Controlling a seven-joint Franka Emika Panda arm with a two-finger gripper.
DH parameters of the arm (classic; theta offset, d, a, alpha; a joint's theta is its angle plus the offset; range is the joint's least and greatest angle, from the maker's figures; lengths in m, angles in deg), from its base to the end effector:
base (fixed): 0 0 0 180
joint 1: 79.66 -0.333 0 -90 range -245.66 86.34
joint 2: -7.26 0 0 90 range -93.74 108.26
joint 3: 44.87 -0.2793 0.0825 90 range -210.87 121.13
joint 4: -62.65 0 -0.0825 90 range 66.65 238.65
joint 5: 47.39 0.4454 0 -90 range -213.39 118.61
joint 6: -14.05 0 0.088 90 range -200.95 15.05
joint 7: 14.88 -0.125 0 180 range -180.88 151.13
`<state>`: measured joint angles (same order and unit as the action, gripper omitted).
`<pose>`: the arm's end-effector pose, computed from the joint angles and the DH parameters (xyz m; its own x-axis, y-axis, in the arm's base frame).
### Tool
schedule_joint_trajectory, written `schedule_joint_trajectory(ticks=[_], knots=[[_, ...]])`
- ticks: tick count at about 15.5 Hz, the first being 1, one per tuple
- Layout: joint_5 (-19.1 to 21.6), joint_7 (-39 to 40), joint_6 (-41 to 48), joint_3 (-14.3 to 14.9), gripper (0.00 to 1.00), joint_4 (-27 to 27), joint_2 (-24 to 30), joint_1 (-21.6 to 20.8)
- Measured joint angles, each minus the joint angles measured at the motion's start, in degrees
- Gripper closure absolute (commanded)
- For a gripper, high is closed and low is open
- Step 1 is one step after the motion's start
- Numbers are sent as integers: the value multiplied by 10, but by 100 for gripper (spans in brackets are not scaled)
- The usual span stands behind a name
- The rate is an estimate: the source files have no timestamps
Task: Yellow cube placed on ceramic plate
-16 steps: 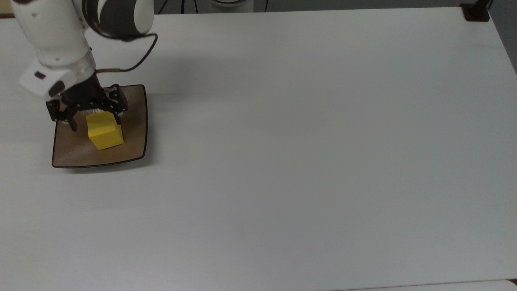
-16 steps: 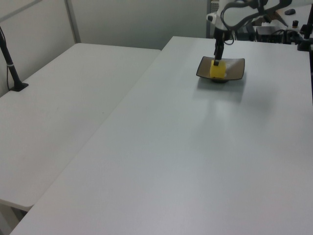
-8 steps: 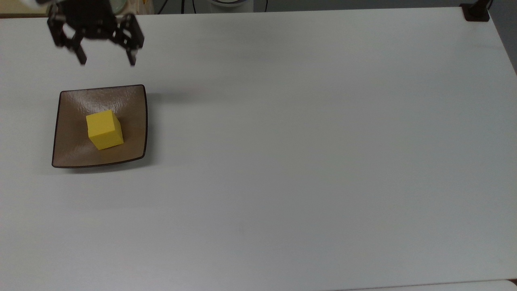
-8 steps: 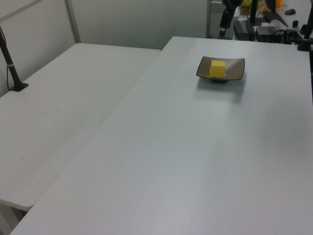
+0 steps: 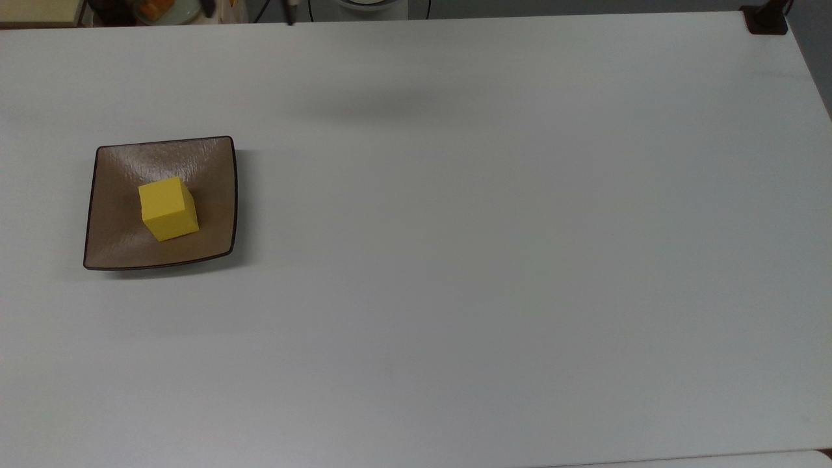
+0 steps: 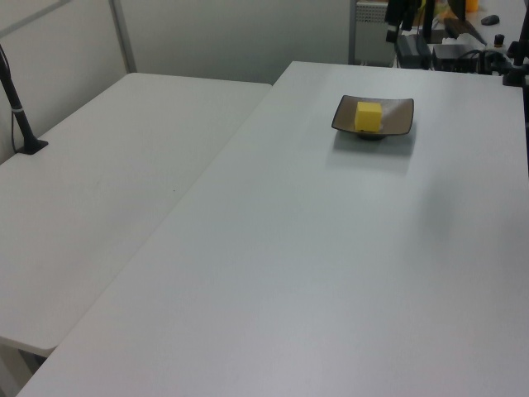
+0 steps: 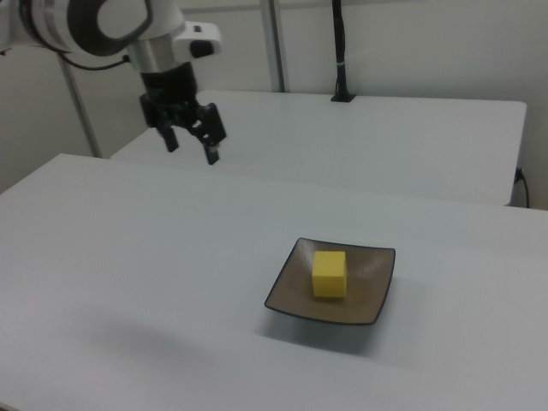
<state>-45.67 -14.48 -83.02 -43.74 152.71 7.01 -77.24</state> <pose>0.6307 -0.0357 0.5783 0.9913 -0.0582 0.1179 -0.0551 -0.9981 -0.0291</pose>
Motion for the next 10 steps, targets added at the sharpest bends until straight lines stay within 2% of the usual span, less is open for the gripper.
schedule_joint_trajectory(ticks=[4,10], knots=[[0,-8,0,-1,0,23,3,-44],[0,-8,0,-2,0,51,3,-64]])
